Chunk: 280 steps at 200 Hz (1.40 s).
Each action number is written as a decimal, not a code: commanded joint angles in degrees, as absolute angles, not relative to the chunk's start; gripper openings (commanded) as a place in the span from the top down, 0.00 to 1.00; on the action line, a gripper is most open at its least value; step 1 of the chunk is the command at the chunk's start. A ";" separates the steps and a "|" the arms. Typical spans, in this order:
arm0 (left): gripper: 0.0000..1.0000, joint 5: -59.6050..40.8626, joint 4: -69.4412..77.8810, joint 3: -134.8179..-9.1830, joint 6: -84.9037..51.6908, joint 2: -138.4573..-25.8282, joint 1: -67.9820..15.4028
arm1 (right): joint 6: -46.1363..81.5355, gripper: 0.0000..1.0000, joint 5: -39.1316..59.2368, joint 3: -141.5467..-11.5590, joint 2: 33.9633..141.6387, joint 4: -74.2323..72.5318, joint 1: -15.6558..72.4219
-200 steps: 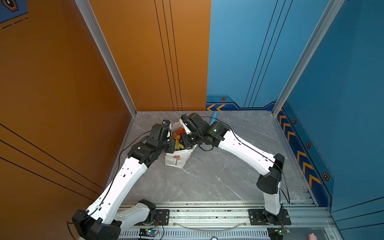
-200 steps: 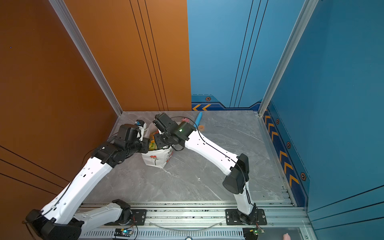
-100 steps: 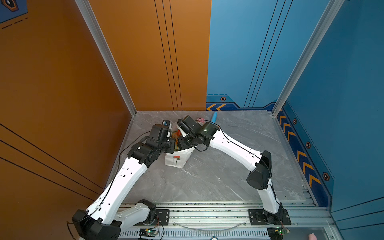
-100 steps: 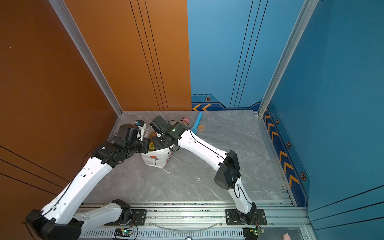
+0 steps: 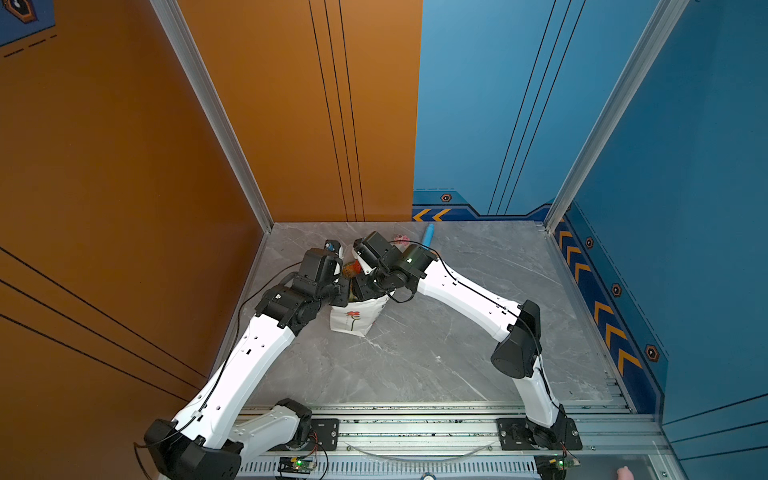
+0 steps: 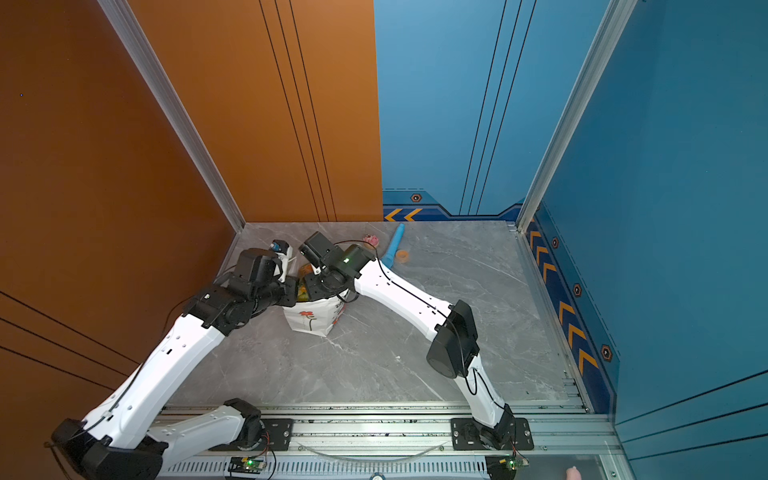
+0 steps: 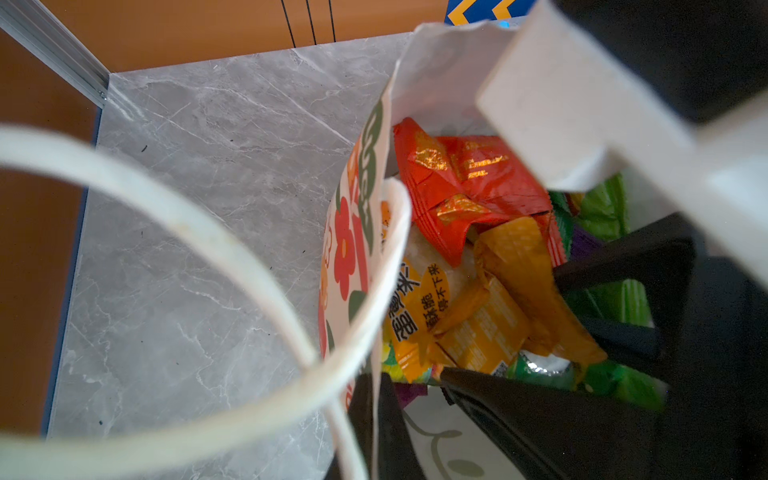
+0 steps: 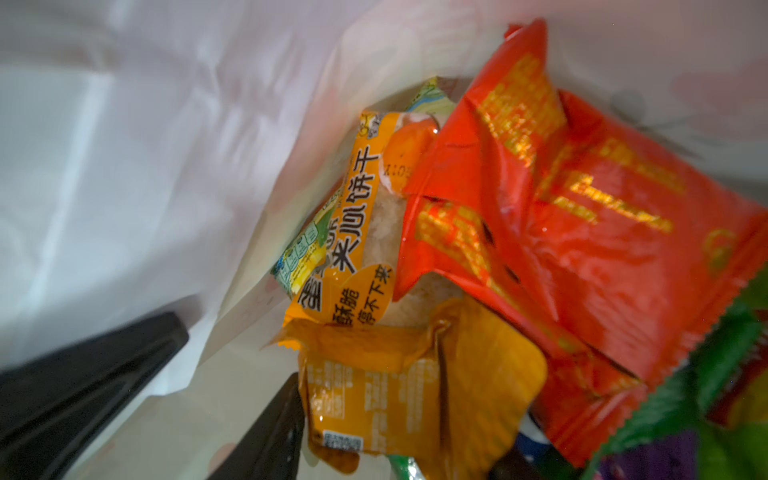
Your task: Place the snacks into the paper bag
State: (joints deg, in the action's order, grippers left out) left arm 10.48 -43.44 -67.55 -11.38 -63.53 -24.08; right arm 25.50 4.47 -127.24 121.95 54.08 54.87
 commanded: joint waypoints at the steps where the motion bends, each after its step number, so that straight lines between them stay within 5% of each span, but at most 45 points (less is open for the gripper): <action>1: 1.00 10.97 -42.60 -67.60 -10.86 -61.96 -24.08 | 25.67 0.44 3.36 -128.50 119.23 56.78 55.41; 151: 1.00 11.68 -42.63 -67.55 -10.72 -61.69 -24.06 | 26.64 0.38 -13.75 -116.91 101.73 55.16 54.70; 280: 1.00 11.69 -42.63 -67.42 -10.67 -61.70 -24.12 | 34.62 0.39 -5.00 -100.38 99.07 43.62 49.31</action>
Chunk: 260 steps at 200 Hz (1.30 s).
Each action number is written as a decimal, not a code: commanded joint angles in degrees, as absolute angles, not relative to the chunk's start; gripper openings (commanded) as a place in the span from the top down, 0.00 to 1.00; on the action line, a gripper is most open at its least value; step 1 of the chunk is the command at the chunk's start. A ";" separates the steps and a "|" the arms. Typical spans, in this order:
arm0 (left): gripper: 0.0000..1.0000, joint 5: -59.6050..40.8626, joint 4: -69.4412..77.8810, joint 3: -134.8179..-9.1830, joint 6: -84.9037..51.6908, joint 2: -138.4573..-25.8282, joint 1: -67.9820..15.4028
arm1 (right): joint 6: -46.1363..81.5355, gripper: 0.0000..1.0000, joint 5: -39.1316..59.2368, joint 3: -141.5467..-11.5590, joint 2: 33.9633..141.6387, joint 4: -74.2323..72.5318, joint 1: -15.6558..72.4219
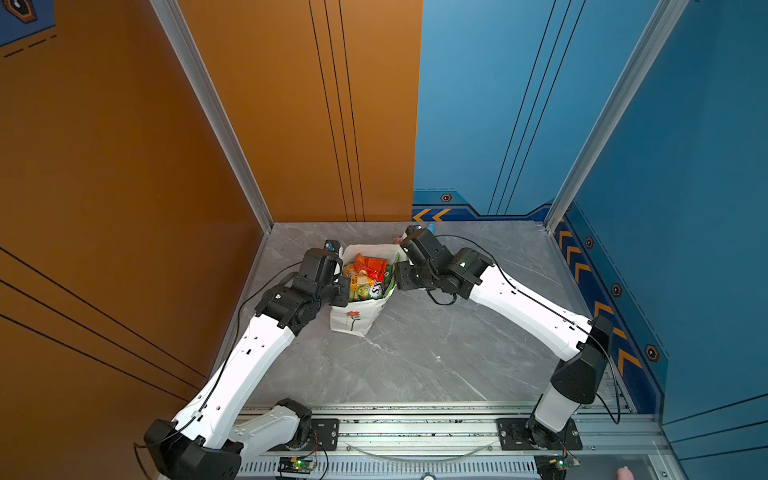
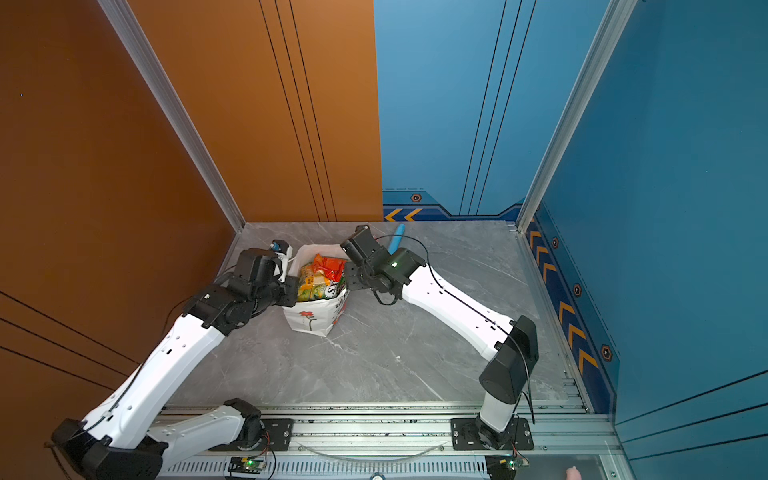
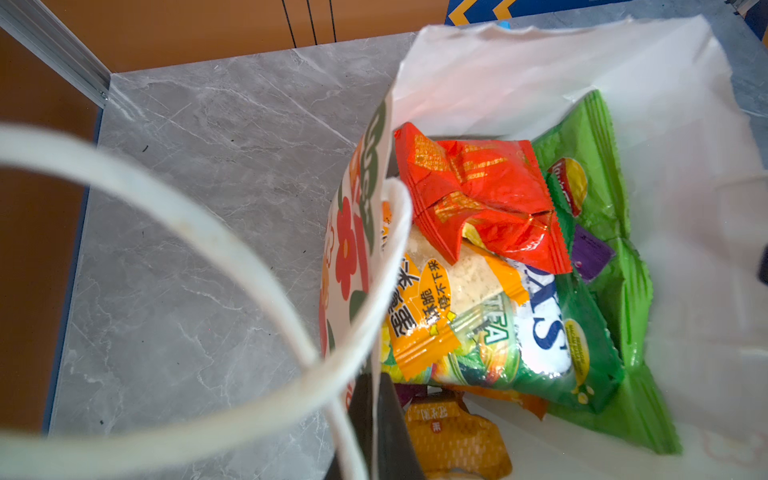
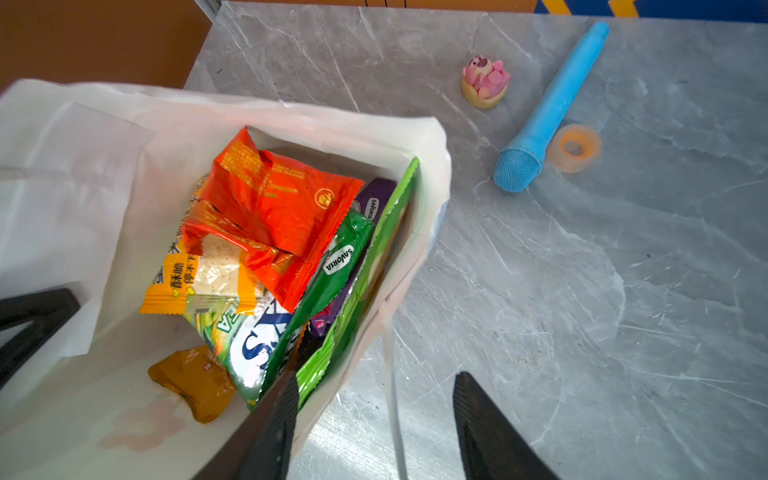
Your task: Place the snacks into the paper bag
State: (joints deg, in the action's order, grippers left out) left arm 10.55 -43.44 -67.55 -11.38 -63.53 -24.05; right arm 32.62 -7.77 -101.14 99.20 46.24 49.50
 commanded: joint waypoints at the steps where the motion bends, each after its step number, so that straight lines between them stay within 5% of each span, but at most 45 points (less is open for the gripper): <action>1: 1.00 11.73 -42.63 -67.51 -10.65 -61.70 -24.10 | 34.63 0.39 -4.91 -100.42 99.15 43.61 49.31; 89: 1.00 11.69 -42.62 -67.46 -10.72 -62.03 -24.08 | 34.80 0.49 -0.02 -100.55 101.94 42.43 49.28; 211: 1.00 8.77 -42.56 -68.23 -11.89 -64.17 -24.25 | 33.45 0.88 2.06 -98.33 98.90 37.65 51.77; 260: 1.00 5.25 -50.88 -81.63 -20.30 -70.69 -26.86 | 28.20 0.98 6.01 -101.70 95.14 33.24 53.52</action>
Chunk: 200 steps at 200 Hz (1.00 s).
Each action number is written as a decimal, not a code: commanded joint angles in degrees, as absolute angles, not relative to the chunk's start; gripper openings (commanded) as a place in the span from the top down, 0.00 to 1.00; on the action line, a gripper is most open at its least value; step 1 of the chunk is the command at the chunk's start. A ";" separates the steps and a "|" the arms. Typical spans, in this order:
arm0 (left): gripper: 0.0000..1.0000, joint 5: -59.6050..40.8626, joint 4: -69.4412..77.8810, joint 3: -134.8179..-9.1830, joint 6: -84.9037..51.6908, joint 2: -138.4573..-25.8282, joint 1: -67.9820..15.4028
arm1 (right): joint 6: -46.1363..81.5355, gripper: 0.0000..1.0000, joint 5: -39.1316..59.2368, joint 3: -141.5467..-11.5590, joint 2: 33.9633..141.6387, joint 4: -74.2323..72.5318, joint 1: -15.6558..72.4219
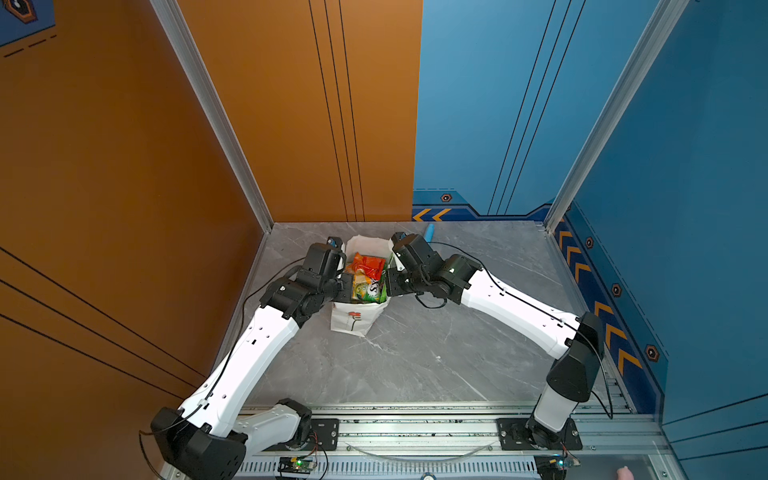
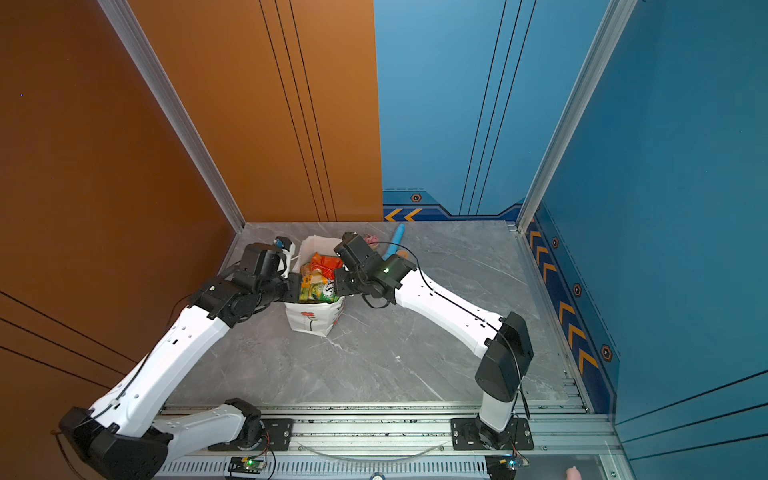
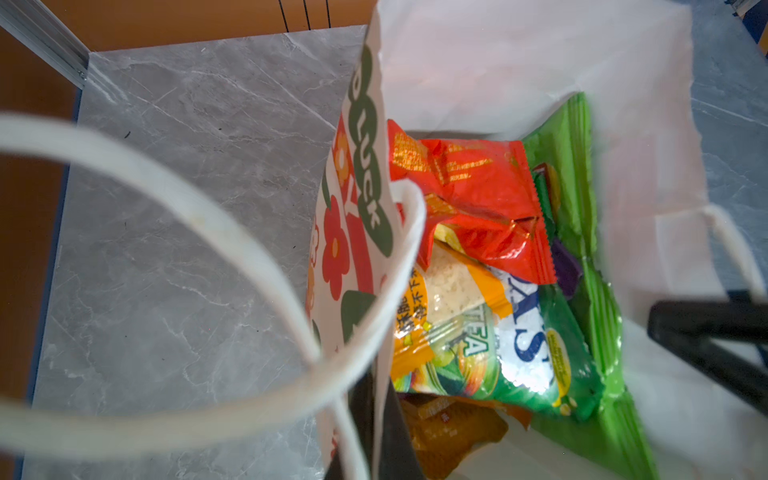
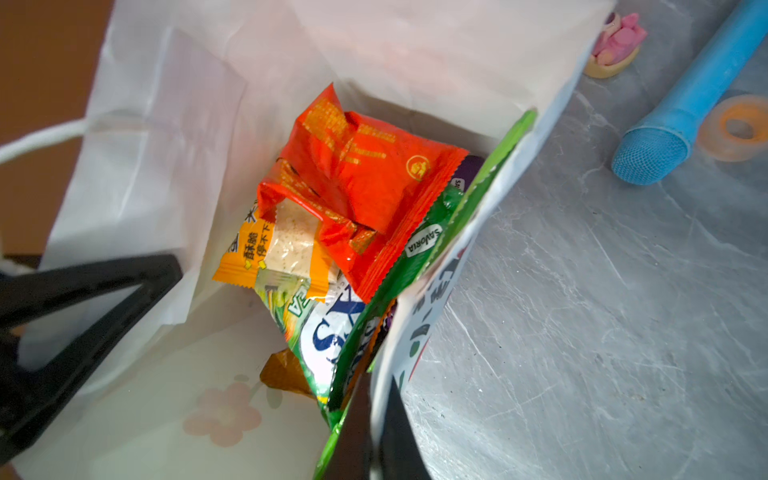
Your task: Place the snacks into the paper bag
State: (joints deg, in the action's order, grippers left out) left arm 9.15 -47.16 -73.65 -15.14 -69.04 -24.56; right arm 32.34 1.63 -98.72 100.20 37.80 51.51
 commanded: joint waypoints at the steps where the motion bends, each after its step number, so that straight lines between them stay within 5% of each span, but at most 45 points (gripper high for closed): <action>1: 1.00 5.22 -51.02 -81.99 -20.48 -70.81 -26.92 | 28.12 0.98 6.08 -101.92 95.16 33.32 53.52; 44: 1.00 3.25 -54.34 -89.90 -27.28 -71.80 -30.23 | 27.99 1.00 3.96 -103.28 88.86 34.56 52.68; 119: 0.99 9.76 -51.10 -85.64 -34.94 -83.05 -47.28 | 33.34 1.00 4.07 -77.77 75.33 28.52 44.22; 200: 0.81 12.76 -50.99 -92.22 -33.72 -86.31 -51.08 | 32.26 1.00 6.14 -73.50 70.46 30.89 36.99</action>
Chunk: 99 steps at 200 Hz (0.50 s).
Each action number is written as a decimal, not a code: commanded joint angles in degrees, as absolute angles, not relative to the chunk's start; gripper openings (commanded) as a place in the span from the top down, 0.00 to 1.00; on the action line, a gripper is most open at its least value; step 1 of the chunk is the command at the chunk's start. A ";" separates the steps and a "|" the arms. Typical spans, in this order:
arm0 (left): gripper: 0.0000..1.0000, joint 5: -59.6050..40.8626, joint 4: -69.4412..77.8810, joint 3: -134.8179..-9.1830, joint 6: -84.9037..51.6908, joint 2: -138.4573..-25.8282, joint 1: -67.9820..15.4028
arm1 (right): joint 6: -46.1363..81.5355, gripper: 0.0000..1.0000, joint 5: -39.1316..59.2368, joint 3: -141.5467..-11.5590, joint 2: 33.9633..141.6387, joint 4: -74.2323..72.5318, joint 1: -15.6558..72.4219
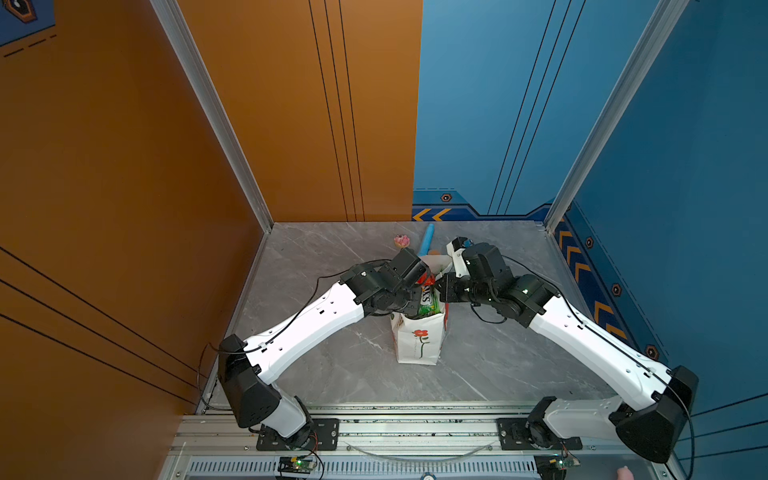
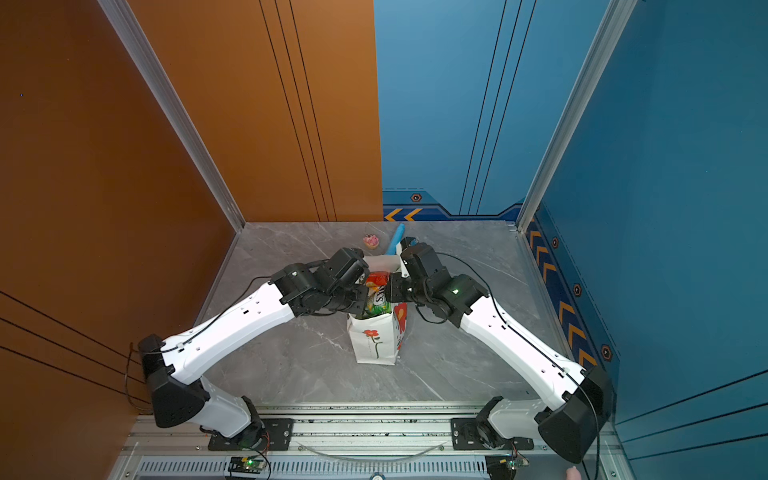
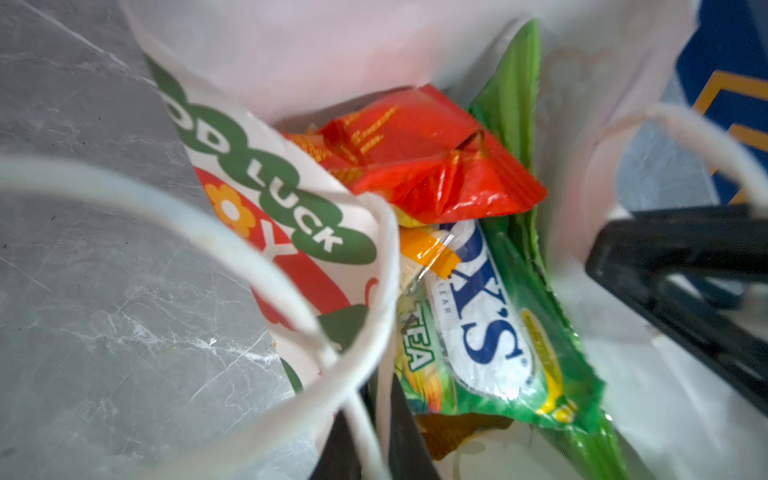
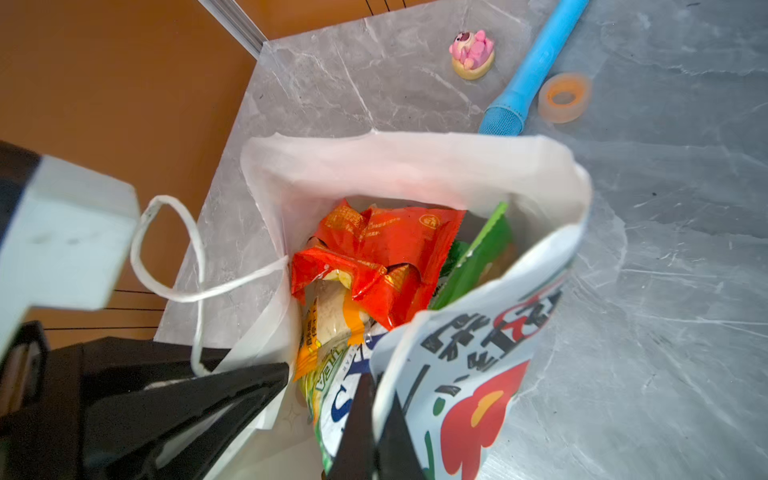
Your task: Place the snacks into the paper bag
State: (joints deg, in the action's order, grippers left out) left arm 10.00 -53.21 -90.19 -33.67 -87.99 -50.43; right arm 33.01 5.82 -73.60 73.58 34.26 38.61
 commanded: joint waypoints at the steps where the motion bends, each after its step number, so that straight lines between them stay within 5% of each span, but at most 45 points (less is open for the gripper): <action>1: 0.81 12.84 -50.98 -92.21 -33.74 -86.27 -51.12 | 32.26 1.00 6.19 -73.53 70.43 30.87 36.91; 19: 0.76 14.29 -51.05 -91.85 -33.80 -84.84 -51.03 | 32.19 0.98 7.09 -73.44 69.99 30.76 36.46; 55: 0.60 14.38 -51.12 -90.55 -33.25 -83.29 -50.89 | 32.26 0.70 7.24 -72.95 69.86 30.93 36.13; 99: 0.47 15.29 -51.07 -88.48 -32.83 -79.98 -50.20 | 31.99 0.55 5.82 -72.60 68.38 31.94 35.20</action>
